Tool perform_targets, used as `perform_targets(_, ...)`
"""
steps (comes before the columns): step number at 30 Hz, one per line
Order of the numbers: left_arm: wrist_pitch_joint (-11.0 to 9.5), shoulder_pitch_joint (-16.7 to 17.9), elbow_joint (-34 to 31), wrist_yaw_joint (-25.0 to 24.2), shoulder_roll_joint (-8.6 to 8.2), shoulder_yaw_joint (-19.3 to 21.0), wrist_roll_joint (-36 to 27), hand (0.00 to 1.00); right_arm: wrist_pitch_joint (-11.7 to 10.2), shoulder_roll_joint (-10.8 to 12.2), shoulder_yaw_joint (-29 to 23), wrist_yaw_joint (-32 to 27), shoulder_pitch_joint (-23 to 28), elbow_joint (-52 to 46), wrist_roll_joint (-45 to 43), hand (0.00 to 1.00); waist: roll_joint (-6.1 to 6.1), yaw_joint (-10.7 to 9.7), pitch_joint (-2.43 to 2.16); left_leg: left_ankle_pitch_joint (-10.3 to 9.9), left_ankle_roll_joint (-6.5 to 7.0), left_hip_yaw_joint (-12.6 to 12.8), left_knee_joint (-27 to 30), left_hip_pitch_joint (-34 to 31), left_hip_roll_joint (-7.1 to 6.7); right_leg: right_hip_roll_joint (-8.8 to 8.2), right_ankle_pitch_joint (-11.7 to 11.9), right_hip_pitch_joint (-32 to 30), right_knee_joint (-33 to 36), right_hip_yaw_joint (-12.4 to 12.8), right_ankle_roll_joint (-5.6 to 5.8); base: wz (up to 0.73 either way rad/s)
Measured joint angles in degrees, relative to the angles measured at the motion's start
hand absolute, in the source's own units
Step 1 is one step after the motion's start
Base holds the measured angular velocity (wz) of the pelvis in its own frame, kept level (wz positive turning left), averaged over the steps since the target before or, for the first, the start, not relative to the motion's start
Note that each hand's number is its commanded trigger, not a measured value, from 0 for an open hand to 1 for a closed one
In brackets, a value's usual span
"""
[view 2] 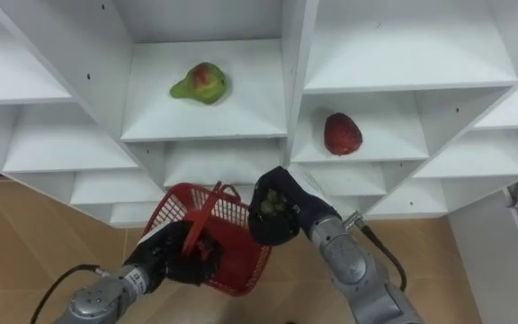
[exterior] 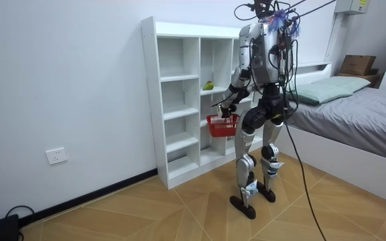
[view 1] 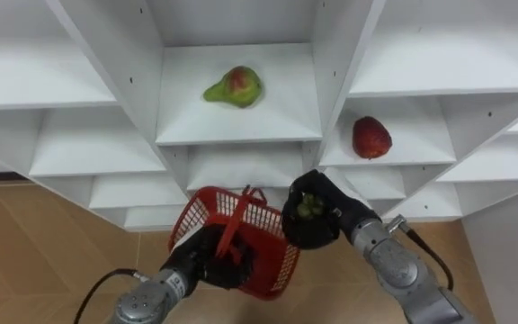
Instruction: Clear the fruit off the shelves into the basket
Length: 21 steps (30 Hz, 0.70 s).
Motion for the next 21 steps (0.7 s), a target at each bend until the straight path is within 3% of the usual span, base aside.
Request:
perform_targets(8,-0.3,-0.2,-0.3,0.1,0.10,-2.6,-1.7,1.00,-0.6,2.0,0.2,-3.2,-2.3,4.0,2.5,1.00,-0.03,-0.3,0.02,0.1,0.10,-0.5,0.1,-1.3,-0.08,-0.18,0.0,-0.8,0.0,-0.6,0.00,0.03)
perform_targets(13,-0.3,-1.3,-0.3,0.4,0.20,-3.7,-1.7,1.00,-0.6,2.1,0.5,-4.8,-3.5,4.7,5.0,1.00,-0.04,-0.8,0.04,0.5,0.20,-1.2,0.7,-4.1,-0.17,-0.46,0.1,-2.9,0.1,-1.8,-0.11,0.13)
perform_targets(21,-0.3,-3.2,-0.3,0.5,-0.51,-5.7,-1.7,1.00,-0.6,2.0,4.5,-5.7,-4.4,6.8,7.1,1.00,0.87,-1.3,0.64,0.5,0.19,-1.3,0.9,-5.2,-0.07,-0.38,0.2,-3.9,0.0,-1.9,-0.23,0.00)
